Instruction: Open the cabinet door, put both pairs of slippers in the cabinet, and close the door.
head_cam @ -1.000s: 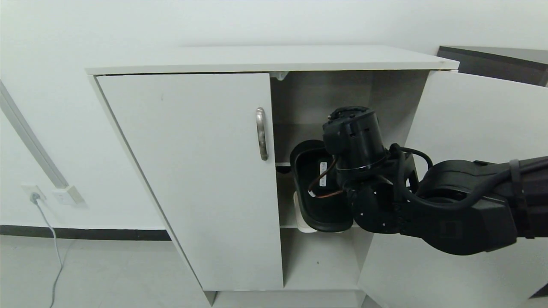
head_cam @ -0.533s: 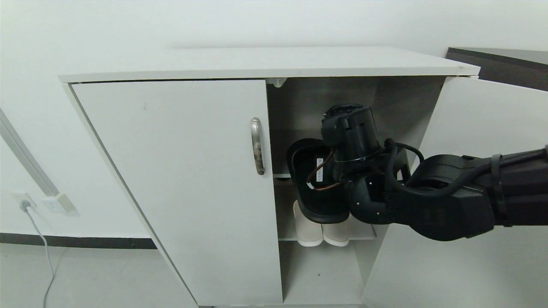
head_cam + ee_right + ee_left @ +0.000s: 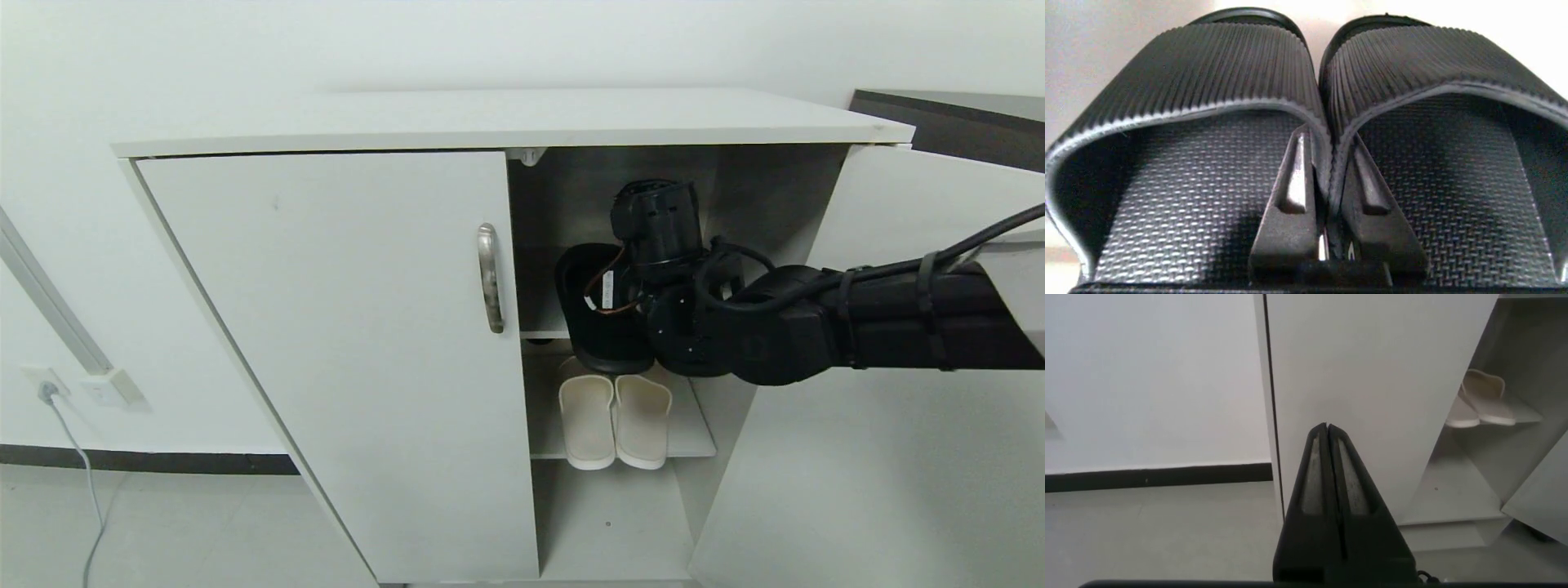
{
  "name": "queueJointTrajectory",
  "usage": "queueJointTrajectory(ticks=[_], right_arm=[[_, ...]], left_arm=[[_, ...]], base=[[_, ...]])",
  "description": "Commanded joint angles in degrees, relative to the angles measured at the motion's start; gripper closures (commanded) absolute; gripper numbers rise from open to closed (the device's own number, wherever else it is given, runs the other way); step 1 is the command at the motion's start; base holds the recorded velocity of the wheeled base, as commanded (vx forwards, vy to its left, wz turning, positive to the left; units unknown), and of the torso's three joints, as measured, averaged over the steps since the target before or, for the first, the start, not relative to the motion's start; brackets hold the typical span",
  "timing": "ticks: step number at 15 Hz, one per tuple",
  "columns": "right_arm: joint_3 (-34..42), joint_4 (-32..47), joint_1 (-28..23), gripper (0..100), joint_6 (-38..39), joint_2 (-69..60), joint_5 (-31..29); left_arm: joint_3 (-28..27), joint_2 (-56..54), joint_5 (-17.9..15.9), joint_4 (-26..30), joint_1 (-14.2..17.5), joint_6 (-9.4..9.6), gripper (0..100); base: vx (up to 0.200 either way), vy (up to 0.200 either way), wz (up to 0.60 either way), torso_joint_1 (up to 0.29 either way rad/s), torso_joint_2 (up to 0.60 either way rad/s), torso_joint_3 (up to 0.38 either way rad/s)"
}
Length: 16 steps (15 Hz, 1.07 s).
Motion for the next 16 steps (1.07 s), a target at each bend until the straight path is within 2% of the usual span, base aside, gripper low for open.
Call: queueJointTrajectory(ticks=[1,15,16], right_arm=[[-3.9,0.1,-1.6,100,-1.1,3.5,0.3],[-10.9,0.5,-4.7,100,-1.5,8.9,1.4],[-11.1,1.4,-4.7,0,-1.5,8.9,1.4]], left_arm=[[0.0,0.1,0.0,0.0,0.0,0.06,100],[0.0,0.0,0.0,0.0,0.0,-0.02,100],[0.0,0.0,0.0,0.0,0.0,-0.02,100]], base=[[0.000,0.000,0.00,0.000,0.00,0.000],[0.000,0.000,0.00,0.000,0.00,0.000],[0.000,0.000,0.00,0.000,0.00,0.000]])
